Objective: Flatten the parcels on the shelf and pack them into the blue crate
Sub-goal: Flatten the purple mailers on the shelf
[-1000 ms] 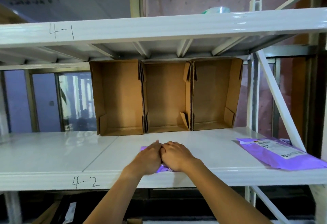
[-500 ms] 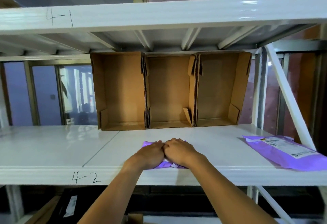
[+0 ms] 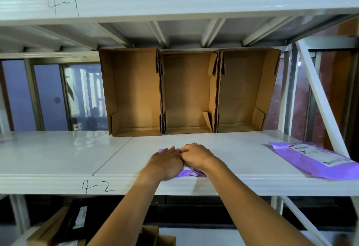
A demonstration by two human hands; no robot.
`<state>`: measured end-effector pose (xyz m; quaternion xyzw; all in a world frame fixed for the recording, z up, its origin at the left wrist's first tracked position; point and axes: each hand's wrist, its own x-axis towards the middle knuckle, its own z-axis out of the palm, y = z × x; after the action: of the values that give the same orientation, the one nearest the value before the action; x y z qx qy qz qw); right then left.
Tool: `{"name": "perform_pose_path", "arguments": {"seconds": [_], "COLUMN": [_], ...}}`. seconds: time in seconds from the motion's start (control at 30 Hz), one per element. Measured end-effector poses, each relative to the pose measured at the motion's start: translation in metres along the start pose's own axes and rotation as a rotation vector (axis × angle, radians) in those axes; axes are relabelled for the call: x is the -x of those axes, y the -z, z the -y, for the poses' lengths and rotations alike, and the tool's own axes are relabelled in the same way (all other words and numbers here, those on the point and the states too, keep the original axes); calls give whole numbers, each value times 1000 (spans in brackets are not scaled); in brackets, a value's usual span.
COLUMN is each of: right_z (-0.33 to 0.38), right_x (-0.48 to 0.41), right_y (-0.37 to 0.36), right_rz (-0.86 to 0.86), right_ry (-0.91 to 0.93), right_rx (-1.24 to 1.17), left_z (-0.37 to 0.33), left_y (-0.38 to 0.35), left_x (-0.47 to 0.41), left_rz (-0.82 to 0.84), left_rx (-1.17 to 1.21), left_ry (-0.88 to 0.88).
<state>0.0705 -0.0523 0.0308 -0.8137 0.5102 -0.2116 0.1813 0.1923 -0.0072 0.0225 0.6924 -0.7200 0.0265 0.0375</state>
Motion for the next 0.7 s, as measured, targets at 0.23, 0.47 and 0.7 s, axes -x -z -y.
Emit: {"name": "perform_pose_path", "arguments": {"seconds": [0.23, 0.47, 0.7], "right_z": [1, 0, 1], "right_x": [3, 4, 11], "right_y": [-4, 0, 1], "right_rz": [-62, -37, -74], "right_ry": [12, 48, 126], "right_rx": [87, 122, 206], "left_z": [10, -2, 7], "left_y": [-9, -10, -15], "left_x": [2, 13, 0], "left_rz": [-60, -44, 41], "left_rx": [88, 122, 111], "left_ry": [-48, 1, 99]}}
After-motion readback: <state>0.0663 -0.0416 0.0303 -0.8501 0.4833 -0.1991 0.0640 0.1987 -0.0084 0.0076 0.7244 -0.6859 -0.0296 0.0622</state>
